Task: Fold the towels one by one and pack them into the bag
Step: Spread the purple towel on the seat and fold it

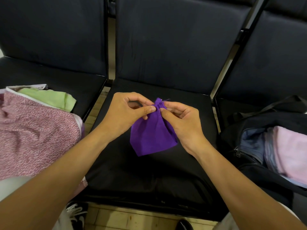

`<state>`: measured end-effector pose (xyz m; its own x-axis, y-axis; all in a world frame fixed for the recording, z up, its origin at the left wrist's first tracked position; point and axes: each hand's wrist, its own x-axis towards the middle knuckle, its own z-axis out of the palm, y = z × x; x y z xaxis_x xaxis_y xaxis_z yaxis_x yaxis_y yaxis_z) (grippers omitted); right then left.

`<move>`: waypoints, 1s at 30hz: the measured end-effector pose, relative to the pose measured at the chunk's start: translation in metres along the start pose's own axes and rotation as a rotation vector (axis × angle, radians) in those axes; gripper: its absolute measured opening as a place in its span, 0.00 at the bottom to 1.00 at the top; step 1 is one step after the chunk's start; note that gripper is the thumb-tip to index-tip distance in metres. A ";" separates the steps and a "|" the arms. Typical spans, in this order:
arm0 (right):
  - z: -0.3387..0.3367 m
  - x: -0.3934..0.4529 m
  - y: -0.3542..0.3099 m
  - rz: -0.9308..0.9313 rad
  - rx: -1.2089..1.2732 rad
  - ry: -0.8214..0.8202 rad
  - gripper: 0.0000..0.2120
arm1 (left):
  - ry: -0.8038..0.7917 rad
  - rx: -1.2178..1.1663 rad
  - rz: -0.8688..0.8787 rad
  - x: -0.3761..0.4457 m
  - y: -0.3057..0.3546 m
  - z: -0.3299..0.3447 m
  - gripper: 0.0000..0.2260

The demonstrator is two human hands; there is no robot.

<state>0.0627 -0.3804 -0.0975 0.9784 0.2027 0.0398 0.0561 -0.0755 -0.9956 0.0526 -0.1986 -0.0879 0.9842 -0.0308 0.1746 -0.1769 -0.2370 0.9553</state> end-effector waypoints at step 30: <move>0.002 0.001 0.006 -0.018 0.000 -0.039 0.07 | 0.006 0.443 0.126 0.001 -0.010 0.002 0.05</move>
<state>0.0640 -0.3789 -0.1033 0.9688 0.2417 0.0548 0.0742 -0.0717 -0.9947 0.0555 -0.1981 -0.0972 0.9551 -0.0801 0.2853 -0.2712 -0.6243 0.7326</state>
